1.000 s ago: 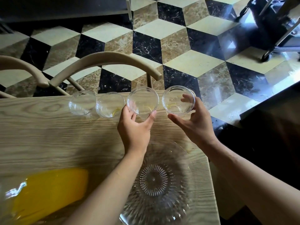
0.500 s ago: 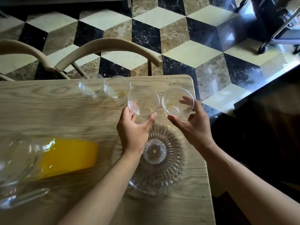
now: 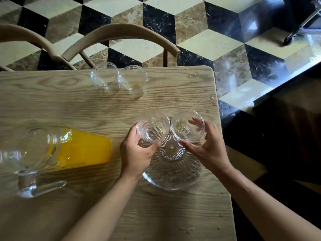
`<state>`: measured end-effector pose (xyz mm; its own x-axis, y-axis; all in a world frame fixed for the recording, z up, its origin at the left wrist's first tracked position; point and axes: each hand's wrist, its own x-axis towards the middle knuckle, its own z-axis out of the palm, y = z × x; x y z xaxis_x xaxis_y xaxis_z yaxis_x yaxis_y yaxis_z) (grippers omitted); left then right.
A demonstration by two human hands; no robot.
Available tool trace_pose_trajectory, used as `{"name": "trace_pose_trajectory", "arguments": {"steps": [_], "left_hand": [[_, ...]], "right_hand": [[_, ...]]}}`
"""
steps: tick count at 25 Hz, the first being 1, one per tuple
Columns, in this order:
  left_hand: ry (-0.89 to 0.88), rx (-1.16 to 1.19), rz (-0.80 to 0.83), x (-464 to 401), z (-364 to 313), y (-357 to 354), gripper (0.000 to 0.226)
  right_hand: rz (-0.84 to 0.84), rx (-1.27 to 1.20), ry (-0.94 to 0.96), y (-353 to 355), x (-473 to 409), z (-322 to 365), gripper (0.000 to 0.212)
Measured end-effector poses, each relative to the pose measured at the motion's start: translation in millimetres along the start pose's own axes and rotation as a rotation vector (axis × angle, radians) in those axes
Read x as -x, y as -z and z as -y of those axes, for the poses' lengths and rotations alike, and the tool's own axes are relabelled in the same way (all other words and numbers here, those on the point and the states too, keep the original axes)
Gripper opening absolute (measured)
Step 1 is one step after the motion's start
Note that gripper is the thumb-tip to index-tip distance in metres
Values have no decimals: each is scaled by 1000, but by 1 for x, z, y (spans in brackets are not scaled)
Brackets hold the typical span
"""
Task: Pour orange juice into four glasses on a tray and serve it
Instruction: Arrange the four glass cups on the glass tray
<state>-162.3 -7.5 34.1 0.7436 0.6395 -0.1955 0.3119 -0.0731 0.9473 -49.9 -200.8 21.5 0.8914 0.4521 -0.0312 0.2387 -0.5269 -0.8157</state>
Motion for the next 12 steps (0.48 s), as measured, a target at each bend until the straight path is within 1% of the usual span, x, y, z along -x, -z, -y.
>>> {"name": "trace_pose_trajectory", "arguments": {"steps": [5, 12], "left_hand": [[47, 51, 47, 7, 4, -1, 74], [67, 87, 69, 9, 9, -1, 82]], "right_hand": [[29, 35, -3, -1, 5, -6, 80], [37, 43, -10, -1, 8, -8, 80]]}}
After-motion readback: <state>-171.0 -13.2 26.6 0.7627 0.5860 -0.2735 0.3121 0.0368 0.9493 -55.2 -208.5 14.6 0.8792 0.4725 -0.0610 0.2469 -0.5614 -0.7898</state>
